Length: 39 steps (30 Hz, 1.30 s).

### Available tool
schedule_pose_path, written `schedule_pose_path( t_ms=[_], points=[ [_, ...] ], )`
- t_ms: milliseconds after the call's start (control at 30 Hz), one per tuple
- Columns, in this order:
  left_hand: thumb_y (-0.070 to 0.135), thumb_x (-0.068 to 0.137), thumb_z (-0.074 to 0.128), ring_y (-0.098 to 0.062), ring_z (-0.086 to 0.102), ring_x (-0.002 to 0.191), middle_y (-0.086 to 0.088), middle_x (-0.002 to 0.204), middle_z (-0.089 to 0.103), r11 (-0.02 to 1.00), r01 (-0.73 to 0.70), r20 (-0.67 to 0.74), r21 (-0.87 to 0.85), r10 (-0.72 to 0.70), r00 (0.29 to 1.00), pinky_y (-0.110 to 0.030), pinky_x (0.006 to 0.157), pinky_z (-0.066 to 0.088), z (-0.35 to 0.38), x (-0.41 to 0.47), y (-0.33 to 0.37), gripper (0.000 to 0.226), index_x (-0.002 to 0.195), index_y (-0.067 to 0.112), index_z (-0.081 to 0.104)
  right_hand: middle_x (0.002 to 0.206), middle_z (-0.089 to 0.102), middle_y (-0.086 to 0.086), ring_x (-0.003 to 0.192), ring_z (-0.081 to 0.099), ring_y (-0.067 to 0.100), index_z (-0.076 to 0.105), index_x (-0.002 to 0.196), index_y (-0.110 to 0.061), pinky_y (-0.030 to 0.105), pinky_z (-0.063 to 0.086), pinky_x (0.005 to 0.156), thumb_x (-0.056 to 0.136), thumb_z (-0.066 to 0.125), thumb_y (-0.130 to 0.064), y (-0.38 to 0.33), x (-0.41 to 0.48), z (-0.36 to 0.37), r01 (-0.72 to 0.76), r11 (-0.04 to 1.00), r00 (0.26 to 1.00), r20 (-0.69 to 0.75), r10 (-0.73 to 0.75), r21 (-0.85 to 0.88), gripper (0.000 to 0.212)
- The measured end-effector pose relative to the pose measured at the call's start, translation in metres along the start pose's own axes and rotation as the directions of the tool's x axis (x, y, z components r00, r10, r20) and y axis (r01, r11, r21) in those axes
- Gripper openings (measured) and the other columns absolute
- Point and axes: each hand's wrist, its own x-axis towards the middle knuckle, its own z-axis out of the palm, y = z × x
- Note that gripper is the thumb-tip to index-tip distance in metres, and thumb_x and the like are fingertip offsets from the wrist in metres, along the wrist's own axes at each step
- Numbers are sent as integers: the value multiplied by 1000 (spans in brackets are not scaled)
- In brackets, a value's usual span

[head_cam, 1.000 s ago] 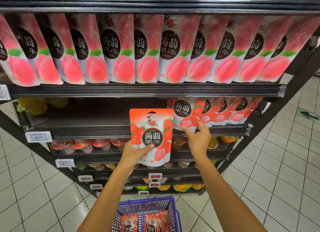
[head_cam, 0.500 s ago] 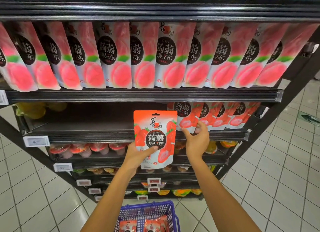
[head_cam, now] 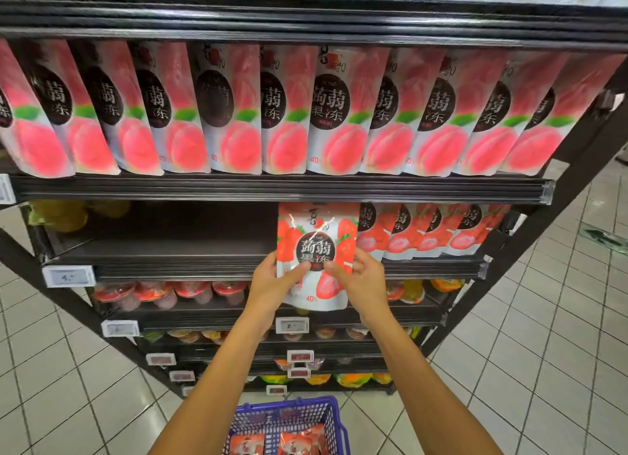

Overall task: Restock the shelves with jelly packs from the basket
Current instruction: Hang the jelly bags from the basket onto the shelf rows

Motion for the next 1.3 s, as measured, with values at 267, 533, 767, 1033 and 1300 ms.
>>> schedule_pose_path(
  t_ms=[267, 533, 767, 1033, 1300],
  points=[
    [24, 89, 67, -6, 62, 97, 8, 115, 61, 934, -226, -118, 276, 266, 957, -21, 83, 52, 15, -1, 14, 22, 110, 31, 62, 74, 70, -3, 68, 63, 9, 62, 78, -20, 22, 51, 66, 83, 77, -14, -17, 33, 11, 82, 995, 968, -231, -93, -58, 16],
    [14, 96, 55, -2, 54, 118, 3, 138, 57, 939, -129, 5, 318, 134, 991, 1, 79, 42, 39, 4, 10, 42, 137, 18, 54, 85, 61, -13, 78, 57, -2, 54, 87, -34, 17, 44, 75, 89, 71, -17, -5, 35, 13, 99, 969, 969, -201, -146, -228, 24],
    [3, 94, 52, 0, 50, 119, 3, 141, 53, 964, -92, 21, 248, 89, 996, 0, 85, 41, 39, 5, 5, 49, 142, 14, 47, 99, 63, -13, 91, 61, 7, 60, 110, -27, 26, 52, 82, 90, 68, -16, 11, 14, 0, 24, 938, 931, -335, -147, -347, 24],
    [-2, 95, 52, -9, 63, 113, 0, 119, 67, 988, -91, -44, 121, 97, 994, -35, 100, 52, 17, -9, -15, 33, 124, 9, 64, 96, 69, 2, 88, 63, 16, 67, 107, -11, 28, 52, 79, 96, 58, -12, 42, -9, -7, -91, 944, 917, -396, -44, -316, 14],
    [-3, 96, 51, -22, 69, 98, -13, 108, 71, 972, 236, -204, -13, -234, 951, -29, 80, 59, -39, -55, -121, 22, 102, 6, 70, 92, 71, 8, 89, 66, 21, 70, 91, -11, 34, 53, 84, 91, 64, -8, 148, -79, 4, -467, 861, 857, -343, 386, -200, 7]
  ],
)
